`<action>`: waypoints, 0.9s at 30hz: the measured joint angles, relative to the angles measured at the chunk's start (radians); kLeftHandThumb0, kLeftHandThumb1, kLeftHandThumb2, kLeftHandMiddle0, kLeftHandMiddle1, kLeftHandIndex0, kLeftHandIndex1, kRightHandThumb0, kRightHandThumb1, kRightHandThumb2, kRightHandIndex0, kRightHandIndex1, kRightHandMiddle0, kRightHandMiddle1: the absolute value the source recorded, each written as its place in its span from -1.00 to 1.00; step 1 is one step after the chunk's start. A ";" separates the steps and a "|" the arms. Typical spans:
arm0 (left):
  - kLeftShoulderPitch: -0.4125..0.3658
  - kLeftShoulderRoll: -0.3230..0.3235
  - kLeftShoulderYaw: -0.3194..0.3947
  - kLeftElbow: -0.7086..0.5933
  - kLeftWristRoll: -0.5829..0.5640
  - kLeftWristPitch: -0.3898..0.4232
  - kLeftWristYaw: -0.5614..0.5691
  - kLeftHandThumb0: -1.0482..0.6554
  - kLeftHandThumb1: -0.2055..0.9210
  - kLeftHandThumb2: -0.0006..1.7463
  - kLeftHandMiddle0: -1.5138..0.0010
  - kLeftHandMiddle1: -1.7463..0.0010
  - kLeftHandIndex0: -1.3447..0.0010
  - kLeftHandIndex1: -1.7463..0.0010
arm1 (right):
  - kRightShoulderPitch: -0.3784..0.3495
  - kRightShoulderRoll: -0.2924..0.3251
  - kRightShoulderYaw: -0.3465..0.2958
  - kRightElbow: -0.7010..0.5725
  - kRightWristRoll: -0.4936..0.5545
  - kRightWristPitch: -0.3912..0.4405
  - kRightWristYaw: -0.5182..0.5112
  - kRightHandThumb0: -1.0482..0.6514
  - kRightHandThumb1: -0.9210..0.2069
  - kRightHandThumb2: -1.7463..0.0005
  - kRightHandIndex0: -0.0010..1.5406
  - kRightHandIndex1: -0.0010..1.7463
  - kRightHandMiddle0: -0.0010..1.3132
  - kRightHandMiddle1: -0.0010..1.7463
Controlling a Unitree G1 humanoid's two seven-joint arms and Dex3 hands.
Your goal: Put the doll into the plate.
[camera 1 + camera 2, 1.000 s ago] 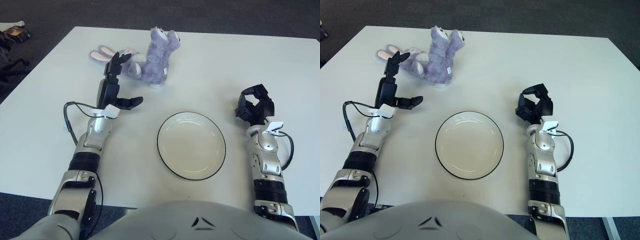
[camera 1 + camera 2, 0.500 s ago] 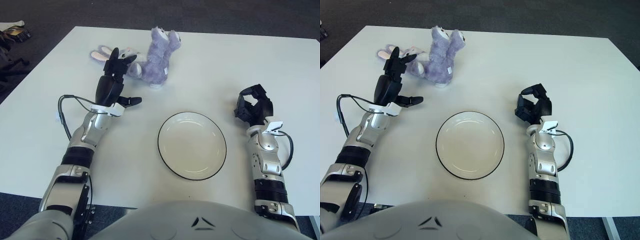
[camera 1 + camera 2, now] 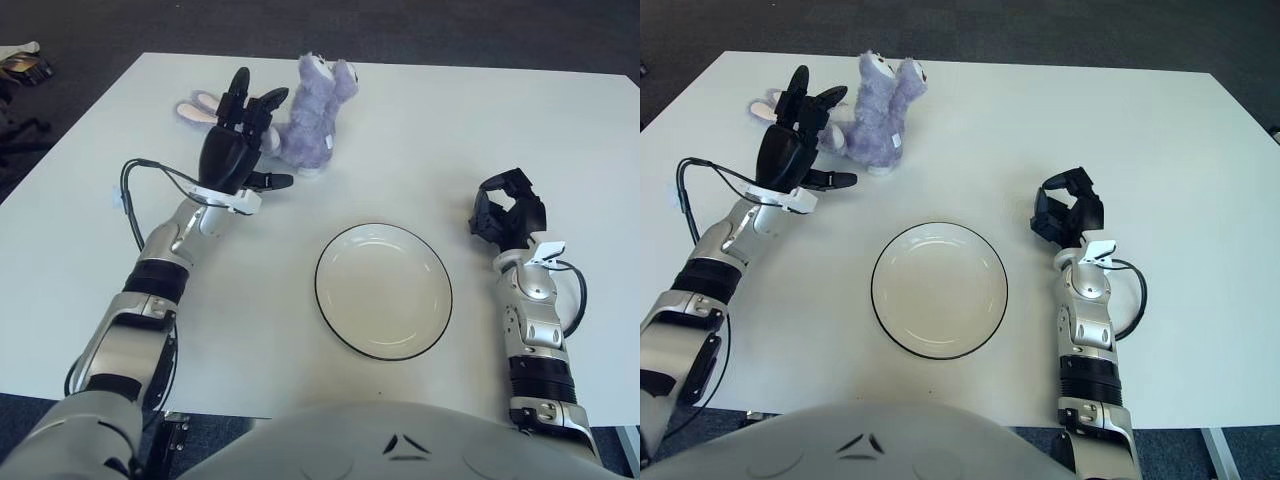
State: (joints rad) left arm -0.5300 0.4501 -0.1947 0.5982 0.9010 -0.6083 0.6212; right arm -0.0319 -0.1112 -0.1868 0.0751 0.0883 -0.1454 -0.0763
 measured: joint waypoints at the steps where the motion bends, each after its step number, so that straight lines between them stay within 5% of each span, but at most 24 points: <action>1: -0.013 0.004 -0.012 0.014 0.020 0.020 0.015 -0.65 0.16 -0.18 1.00 1.00 1.00 0.46 | 0.000 0.000 0.000 0.001 0.000 0.000 0.003 -0.26 -0.34 -0.18 0.62 1.00 -0.33 1.00; 9: -0.075 0.020 -0.069 0.038 0.075 0.108 0.107 -0.65 0.24 -0.22 1.00 1.00 1.00 0.58 | -0.001 -0.002 -0.001 0.004 0.001 0.000 0.023 -0.25 -0.37 -0.15 0.64 1.00 -0.35 1.00; 27: -0.184 0.043 -0.168 0.112 0.090 0.207 0.064 -0.68 0.29 -0.30 1.00 1.00 1.00 0.73 | 0.001 -0.010 0.006 -0.002 -0.001 0.022 0.037 -0.25 -0.38 -0.15 0.61 1.00 -0.36 1.00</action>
State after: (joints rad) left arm -0.7137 0.4932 -0.3630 0.7103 0.9909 -0.4012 0.6853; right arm -0.0310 -0.1213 -0.1809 0.0731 0.0871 -0.1233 -0.0396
